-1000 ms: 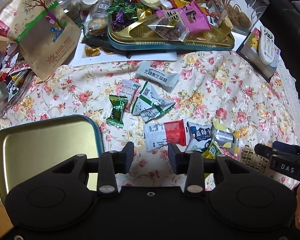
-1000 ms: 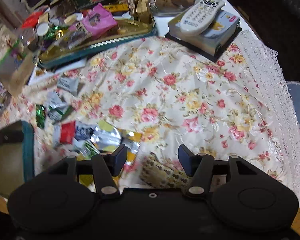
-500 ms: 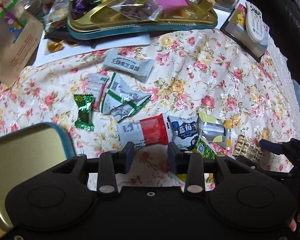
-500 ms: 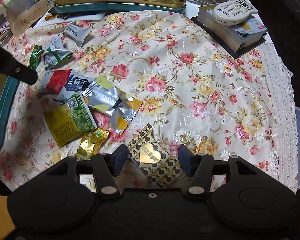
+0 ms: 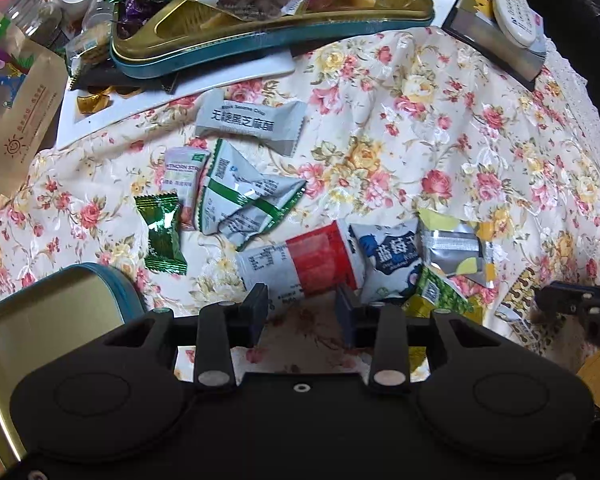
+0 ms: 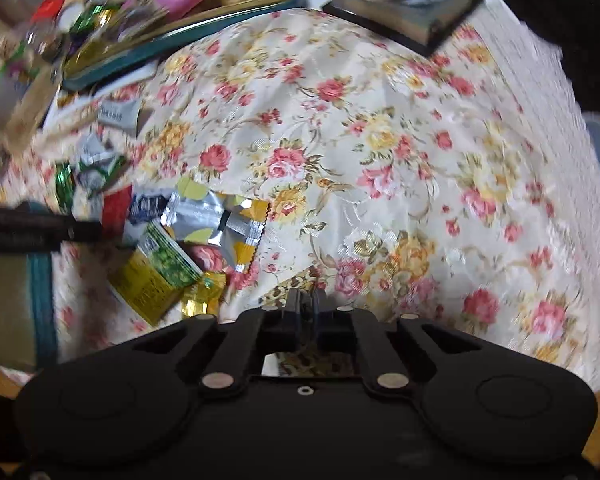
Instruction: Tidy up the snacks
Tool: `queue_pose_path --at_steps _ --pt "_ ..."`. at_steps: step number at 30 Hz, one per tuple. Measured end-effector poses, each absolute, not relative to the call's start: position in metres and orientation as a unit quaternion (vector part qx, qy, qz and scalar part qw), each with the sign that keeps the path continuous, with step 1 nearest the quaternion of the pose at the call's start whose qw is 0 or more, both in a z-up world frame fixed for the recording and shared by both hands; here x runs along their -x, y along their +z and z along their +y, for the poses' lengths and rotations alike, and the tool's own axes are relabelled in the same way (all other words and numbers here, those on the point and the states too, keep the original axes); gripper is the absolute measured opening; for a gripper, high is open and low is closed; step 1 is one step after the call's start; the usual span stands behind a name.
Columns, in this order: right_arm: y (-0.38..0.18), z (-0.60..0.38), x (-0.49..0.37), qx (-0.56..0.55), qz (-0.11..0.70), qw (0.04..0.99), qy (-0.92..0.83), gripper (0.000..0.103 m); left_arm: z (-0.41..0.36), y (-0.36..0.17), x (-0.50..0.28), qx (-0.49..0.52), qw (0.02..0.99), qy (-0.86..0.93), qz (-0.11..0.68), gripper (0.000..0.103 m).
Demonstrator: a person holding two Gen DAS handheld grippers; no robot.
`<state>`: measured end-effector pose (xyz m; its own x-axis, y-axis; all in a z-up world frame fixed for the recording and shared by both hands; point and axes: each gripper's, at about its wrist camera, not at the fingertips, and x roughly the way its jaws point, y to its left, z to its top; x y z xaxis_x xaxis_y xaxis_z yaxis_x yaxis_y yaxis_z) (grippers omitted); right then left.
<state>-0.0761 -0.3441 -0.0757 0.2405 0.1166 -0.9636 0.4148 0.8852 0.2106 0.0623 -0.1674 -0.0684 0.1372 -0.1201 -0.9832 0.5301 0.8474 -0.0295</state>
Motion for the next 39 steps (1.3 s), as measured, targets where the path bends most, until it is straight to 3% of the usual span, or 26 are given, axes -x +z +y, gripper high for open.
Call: queue_pose_path --at_steps 5,7,16,33,39 --pt "-0.065 -0.359 0.079 -0.261 0.582 0.764 -0.092 0.021 -0.172 -0.051 -0.042 -0.16 0.734 -0.275 0.6 0.045" --pt "-0.059 -0.354 0.078 -0.237 0.576 0.778 -0.084 0.038 -0.177 -0.044 -0.028 -0.168 0.729 -0.314 0.584 0.045" --pt "-0.058 -0.348 0.075 -0.216 0.583 0.778 -0.09 0.038 -0.206 -0.057 0.007 -0.218 0.689 -0.373 0.582 0.045" --pt "-0.054 -0.358 0.081 -0.247 0.571 0.774 -0.119 0.044 -0.218 -0.08 0.013 -0.294 0.71 -0.329 0.548 0.046" --pt "-0.053 -0.355 0.081 -0.242 0.573 0.774 -0.118 0.044 -0.226 -0.084 0.01 -0.278 0.713 -0.317 0.56 0.05"
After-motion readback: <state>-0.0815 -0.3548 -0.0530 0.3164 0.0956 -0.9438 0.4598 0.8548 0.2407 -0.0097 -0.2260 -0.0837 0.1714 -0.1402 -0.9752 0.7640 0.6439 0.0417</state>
